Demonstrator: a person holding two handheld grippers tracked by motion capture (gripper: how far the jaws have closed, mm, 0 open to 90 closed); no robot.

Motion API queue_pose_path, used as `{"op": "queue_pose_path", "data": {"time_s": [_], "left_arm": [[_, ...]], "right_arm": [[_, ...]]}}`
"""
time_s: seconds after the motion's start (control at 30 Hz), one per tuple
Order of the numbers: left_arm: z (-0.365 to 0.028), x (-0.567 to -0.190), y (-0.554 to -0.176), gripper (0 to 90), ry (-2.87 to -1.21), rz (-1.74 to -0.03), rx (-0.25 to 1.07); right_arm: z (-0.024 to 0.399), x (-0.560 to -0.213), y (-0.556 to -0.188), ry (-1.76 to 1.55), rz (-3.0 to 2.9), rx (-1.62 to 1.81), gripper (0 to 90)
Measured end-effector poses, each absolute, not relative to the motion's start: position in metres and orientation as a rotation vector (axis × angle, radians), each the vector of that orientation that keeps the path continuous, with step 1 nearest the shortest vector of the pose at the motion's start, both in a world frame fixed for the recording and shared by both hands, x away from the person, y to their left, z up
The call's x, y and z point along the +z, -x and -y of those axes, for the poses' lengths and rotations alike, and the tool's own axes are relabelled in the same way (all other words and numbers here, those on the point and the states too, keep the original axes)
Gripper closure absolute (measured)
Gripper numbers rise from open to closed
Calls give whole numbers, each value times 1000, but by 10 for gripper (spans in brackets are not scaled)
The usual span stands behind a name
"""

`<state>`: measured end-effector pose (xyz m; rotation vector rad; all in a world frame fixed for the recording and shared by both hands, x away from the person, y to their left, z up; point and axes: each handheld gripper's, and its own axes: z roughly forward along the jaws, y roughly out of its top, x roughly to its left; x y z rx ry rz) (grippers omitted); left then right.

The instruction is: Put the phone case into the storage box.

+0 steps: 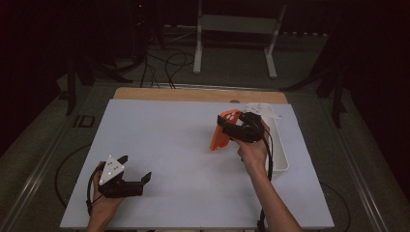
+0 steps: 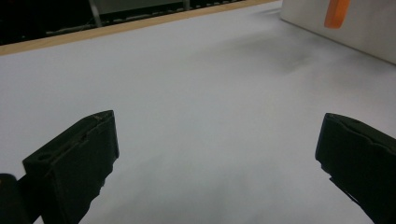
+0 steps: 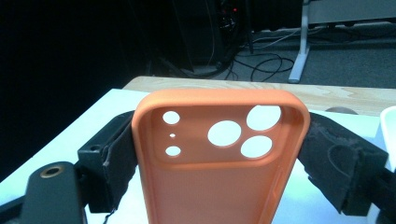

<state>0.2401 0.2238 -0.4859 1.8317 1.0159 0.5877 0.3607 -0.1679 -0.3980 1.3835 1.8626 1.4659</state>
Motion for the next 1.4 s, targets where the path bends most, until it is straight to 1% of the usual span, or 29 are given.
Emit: {"op": "queue_pose_path", "data": {"time_s": [0.6,1.4], "left_arm": [[-226,-491,-236,4,-1836,-1017,583],[-225,-491,-236,4,-1839,-1016,584]], "right_arm": [[177,-398,-368,-1414,-1848,1435,167],[190,-382,-381,-1445,-1820,1422,166]]}}
